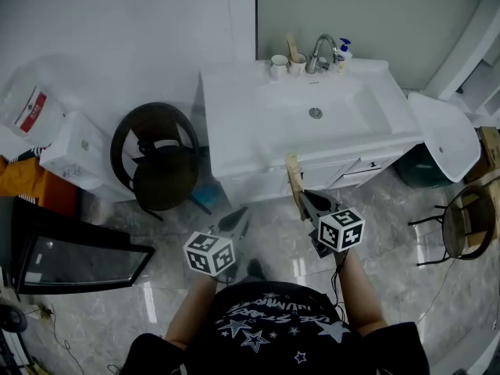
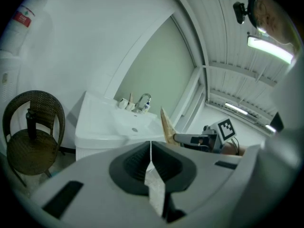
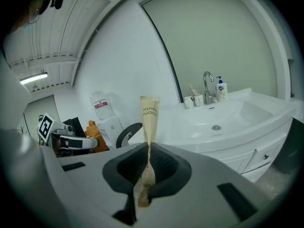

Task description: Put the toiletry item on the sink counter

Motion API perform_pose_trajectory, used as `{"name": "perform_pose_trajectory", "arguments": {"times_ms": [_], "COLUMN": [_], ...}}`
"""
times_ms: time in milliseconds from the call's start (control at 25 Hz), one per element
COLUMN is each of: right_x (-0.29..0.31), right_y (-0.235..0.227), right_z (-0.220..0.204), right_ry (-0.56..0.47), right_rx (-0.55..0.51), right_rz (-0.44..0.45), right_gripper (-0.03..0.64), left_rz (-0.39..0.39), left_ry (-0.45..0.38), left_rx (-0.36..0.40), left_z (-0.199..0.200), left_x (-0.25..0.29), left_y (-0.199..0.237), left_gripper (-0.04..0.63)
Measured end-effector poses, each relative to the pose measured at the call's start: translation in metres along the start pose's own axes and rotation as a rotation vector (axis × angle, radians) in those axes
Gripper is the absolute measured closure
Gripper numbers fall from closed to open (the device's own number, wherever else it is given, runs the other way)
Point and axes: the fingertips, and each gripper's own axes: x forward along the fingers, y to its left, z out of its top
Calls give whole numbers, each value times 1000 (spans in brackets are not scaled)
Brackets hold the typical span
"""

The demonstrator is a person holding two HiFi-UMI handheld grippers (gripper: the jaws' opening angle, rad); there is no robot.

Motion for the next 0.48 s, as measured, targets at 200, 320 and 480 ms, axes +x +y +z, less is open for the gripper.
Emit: {"name": "perform_pose_trajectory", "arguments": {"times_ms": [200,320,480], "right_x": [32,44,56], "right_y": [9,12,10], "right_z": [16,20,23], "right_ry": [-7,3,22], "right_rx": [-13,-15,-28], "right_rz": [-2,-1,-1], "right_gripper": [592,592,592], "left_rz": [-1,14,21], "left_ry": [-12,-23,-21], "left_rx": [14,13,1], "left_z": [17,26,31], "left_x": [0,-2,-3], "left_y": [28,43,55], "left_gripper": [575,575,575]}}
